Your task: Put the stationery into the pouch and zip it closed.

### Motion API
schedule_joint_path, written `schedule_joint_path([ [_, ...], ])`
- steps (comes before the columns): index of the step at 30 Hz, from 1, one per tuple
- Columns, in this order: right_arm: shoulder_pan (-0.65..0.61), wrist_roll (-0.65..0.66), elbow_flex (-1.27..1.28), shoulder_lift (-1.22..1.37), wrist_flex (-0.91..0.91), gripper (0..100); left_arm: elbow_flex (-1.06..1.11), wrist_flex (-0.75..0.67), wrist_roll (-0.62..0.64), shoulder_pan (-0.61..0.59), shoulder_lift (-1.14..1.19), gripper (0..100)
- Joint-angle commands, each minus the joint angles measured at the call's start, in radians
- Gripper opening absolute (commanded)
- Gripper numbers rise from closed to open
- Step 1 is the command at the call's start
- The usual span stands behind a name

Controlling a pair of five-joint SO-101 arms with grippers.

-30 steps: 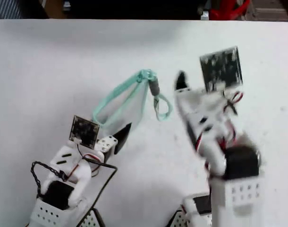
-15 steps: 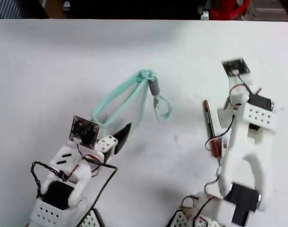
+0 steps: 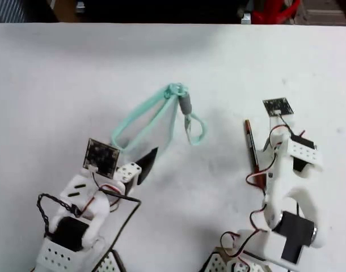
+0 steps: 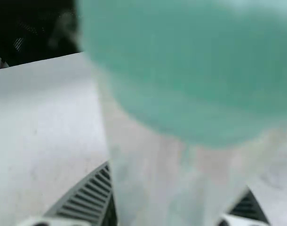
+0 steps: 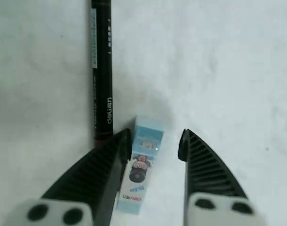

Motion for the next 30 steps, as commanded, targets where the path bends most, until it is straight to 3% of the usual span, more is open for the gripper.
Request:
schedule_joint_path([
  [1,-0.024,0.003,-0.074,0.077,-0.019,14.2,-0.006,0.005,0.008,-0.008,-0.010,25],
  [4,0.005,0.011,-0.120,0.122,-0.018,1.5,-0.006,0.005,0.008,-0.008,-0.010,25],
  [8,0.019,0.011,-0.143,0.084,0.012,1.6,-0.006,0.005,0.006,-0.008,-0.010,25],
  [16,-0.002,0.009,-0.404,-0.374,0.361,1.8,0.003,0.000,0.005,-0.008,-0.010,25],
  [22,-0.151,-0.003,-0.413,-0.624,0.453,1.8,0.003,0.000,0.006,-0.008,-0.010,25],
  [27,-0.363,-0.199,-0.568,-0.780,0.538,1.8,0.003,0.000,0.008,-0.007,-0.010,25],
  [30,-0.572,-0.296,-0.687,-0.819,0.561,1.8,0.003,0.000,0.008,-0.007,-0.010,25],
])
